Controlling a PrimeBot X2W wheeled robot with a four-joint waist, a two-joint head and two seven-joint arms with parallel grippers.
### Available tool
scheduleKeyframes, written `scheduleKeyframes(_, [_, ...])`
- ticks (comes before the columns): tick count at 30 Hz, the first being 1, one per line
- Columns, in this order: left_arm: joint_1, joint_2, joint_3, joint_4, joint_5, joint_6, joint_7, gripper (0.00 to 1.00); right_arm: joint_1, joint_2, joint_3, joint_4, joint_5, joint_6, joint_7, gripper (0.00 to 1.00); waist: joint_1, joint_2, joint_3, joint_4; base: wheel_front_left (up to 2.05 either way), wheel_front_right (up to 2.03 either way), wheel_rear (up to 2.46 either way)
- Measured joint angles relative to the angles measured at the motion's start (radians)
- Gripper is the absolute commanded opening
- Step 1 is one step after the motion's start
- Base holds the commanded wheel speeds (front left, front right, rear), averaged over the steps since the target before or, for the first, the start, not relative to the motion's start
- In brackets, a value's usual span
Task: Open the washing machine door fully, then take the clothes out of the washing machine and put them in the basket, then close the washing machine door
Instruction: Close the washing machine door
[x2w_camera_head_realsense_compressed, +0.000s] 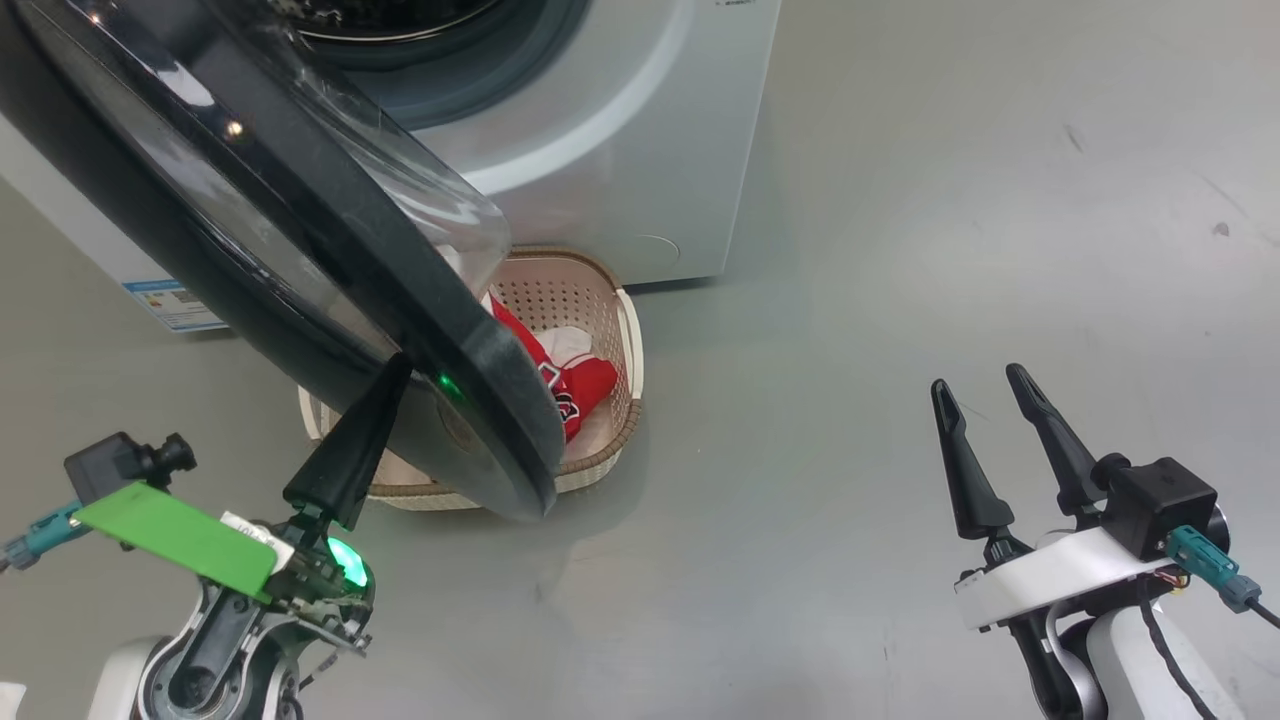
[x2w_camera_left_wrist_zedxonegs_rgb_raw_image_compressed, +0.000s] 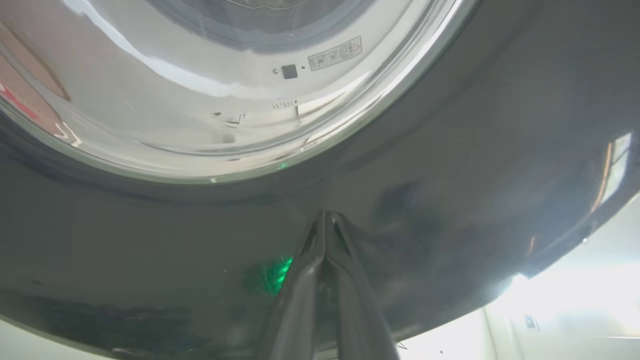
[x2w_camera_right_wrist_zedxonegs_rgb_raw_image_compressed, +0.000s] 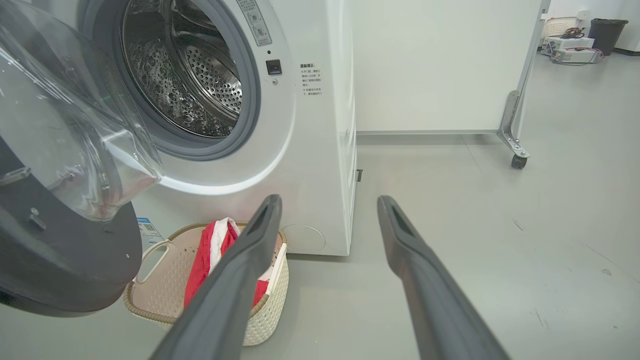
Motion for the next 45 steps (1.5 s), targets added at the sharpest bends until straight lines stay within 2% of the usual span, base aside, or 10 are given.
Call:
scheduleKeyframes(22, [-0.210, -0.003, -0.038, 0.156, 0.044, -0.001, 0.013, 0.00, -0.054, 0.020, 0.003, 0.031, 0.012, 0.010, -0.006, 1.00, 0.0000, 0.0000, 0.076, -0.136, 0.00, 0.00, 0.00])
scheduleKeyframes(33, [-0.232, -0.003, -0.012, 0.219, 0.081, -0.027, -0.013, 0.00, -0.058, 0.023, -0.008, 0.049, 0.013, 0.010, -0.013, 1.00, 0.0000, 0.0000, 0.078, -0.137, 0.00, 0.00, 0.00])
scheduleKeyframes(45, [-0.154, -0.010, 0.046, 0.241, 0.015, -0.063, -0.059, 0.00, -0.057, 0.020, -0.035, 0.074, 0.013, 0.010, -0.018, 1.00, 0.0000, 0.0000, 0.040, -0.085, 0.00, 0.00, 0.00])
